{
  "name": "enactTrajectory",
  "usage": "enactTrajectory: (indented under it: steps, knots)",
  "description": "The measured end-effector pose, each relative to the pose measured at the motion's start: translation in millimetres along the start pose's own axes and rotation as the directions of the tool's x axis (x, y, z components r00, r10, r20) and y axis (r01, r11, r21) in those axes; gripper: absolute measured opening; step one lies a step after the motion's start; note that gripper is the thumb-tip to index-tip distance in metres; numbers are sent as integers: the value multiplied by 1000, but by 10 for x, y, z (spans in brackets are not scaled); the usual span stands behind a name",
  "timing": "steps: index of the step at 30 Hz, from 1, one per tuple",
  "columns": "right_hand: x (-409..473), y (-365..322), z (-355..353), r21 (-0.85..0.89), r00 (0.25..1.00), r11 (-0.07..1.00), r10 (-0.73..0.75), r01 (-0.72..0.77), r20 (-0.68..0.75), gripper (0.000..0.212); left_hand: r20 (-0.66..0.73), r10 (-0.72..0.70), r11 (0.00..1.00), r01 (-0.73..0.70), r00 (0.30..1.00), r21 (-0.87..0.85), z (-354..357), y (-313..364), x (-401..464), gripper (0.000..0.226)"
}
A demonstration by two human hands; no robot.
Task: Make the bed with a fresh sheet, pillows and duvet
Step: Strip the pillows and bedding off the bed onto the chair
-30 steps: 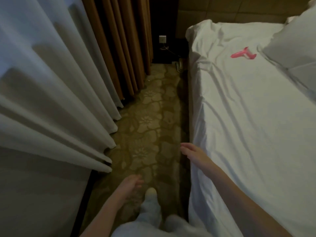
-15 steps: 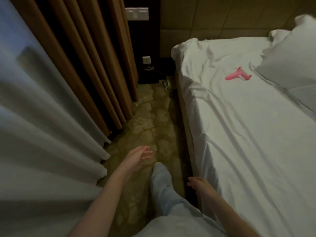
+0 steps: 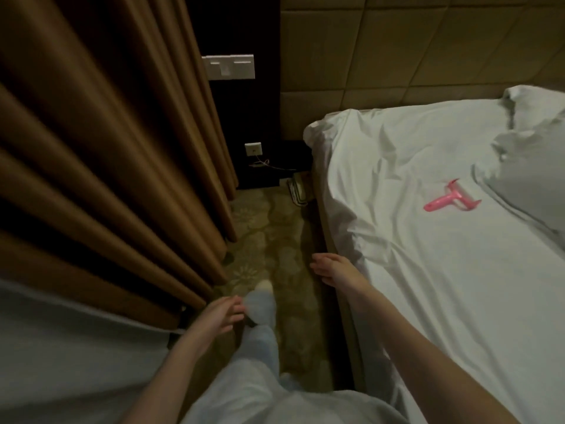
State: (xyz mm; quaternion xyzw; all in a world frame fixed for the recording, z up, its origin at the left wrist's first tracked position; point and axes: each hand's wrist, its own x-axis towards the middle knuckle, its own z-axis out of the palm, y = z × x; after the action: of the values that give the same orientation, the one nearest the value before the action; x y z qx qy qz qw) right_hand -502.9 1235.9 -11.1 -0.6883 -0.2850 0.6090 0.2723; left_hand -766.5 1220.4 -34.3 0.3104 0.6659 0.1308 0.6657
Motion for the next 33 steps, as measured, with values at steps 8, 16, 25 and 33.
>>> enactTrajectory:
  steps: [8,16,25,33]
  knots:
    - [1441,-1304,-459,186,992,982,-7,30,-127,26,42,-15,989,9,999,149,-34,1769,1478,25]
    - [1901,-1860,-1264,429,922,903,152,17,-356,30,294,59,893,-182,954,412,817,3735,2508,23]
    - [2129,-1432,-2236,669,785,743,410,8,-465,25,608,-20,739,-397,794,544,2618,5018,2906,24]
    - [2304,-1297,-3526,782,698,616,522,89,-491,22,670,-133,596,-481,730,643,4229,5571,3000,26]
